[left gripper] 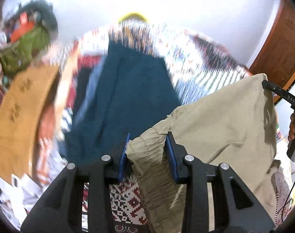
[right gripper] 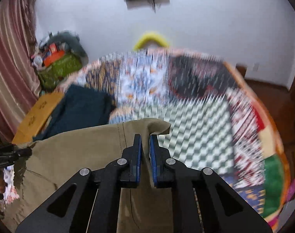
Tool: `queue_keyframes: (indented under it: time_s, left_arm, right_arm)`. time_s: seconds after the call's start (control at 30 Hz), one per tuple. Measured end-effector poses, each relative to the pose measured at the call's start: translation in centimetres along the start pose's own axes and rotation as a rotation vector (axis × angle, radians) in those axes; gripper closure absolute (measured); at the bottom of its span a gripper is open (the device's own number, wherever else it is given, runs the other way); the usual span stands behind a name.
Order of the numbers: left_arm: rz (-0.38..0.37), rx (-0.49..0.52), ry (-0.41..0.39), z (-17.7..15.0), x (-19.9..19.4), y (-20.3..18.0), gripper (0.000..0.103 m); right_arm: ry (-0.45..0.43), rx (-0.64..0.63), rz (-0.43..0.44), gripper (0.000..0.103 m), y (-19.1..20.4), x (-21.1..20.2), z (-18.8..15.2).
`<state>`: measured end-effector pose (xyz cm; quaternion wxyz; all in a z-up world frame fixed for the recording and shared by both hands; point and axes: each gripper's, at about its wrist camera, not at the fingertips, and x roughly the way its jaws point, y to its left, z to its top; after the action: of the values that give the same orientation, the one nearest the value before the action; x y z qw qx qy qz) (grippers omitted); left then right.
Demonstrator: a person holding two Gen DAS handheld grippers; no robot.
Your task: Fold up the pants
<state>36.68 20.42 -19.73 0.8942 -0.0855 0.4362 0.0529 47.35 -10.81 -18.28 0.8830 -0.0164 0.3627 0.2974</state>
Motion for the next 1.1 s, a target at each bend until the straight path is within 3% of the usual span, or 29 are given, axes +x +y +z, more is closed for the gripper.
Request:
queue_keyframes:
  time_s: [0.13,0.33,0.73,1.1]
  left_arm:
    - [0.011,0.048,-0.113,1.6,-4.9,-1.6,0.067]
    - [0.037,0.149,-0.177,0.2,-8.6,-4.2,0.067]
    - [-0.040,0.200,-0.147,-6.8,-12.8,-5.2,0.065]
    - [-0.066,0.212,-0.056,-14.6,-13.4,-5.2,0.059]
  right_arm:
    - [-0.113,0.018,0.004,0.095,0.3,-4.9,2.4]
    - [-0.171,-0.038,0.012,0.095,1.5,-10.7,1.1]
    - [-0.146,-0.034,-0.006,0.095,3.3,-18.0,-7.5]
    - [-0.040,0.047,0.001,0.095,4.9,-21.2,-16.9]
